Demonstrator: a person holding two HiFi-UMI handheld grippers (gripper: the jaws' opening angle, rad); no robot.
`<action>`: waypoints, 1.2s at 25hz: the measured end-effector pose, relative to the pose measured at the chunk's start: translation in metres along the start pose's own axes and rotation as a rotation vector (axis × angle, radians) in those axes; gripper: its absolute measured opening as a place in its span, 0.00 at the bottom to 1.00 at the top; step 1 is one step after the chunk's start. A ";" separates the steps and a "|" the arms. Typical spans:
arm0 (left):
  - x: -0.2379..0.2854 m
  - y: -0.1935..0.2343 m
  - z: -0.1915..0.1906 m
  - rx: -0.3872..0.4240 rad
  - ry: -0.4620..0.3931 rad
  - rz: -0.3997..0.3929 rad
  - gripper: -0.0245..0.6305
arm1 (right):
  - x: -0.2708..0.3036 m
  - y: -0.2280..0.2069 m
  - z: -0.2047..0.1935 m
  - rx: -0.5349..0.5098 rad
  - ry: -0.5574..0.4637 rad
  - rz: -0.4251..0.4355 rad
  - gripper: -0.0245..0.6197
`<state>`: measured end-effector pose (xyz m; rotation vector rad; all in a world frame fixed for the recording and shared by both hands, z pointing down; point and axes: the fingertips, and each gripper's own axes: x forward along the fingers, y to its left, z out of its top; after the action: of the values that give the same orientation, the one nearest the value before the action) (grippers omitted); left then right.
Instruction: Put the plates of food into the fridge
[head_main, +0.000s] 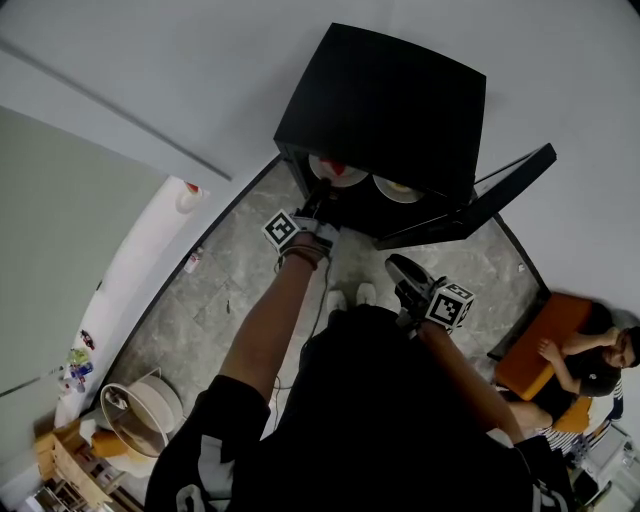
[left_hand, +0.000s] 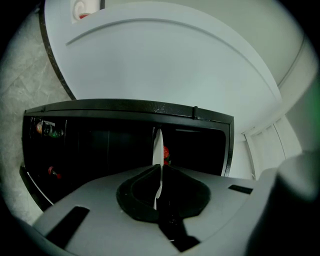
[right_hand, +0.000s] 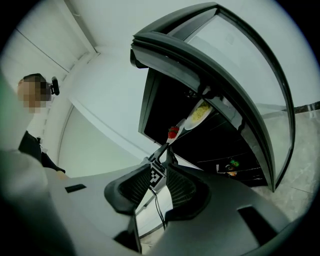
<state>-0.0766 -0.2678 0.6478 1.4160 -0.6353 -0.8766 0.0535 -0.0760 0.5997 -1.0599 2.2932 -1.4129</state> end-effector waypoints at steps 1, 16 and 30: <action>0.002 0.001 -0.001 0.001 0.002 0.004 0.09 | 0.000 0.000 0.000 0.003 -0.004 -0.001 0.21; 0.018 0.018 -0.007 0.001 -0.008 0.063 0.09 | -0.012 -0.008 -0.002 0.021 -0.019 -0.024 0.21; 0.026 0.017 -0.011 0.009 0.002 0.099 0.09 | -0.017 -0.004 -0.005 0.005 -0.012 -0.006 0.21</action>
<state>-0.0504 -0.2838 0.6606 1.3820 -0.7024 -0.7949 0.0645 -0.0613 0.6028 -1.0722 2.2790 -1.4097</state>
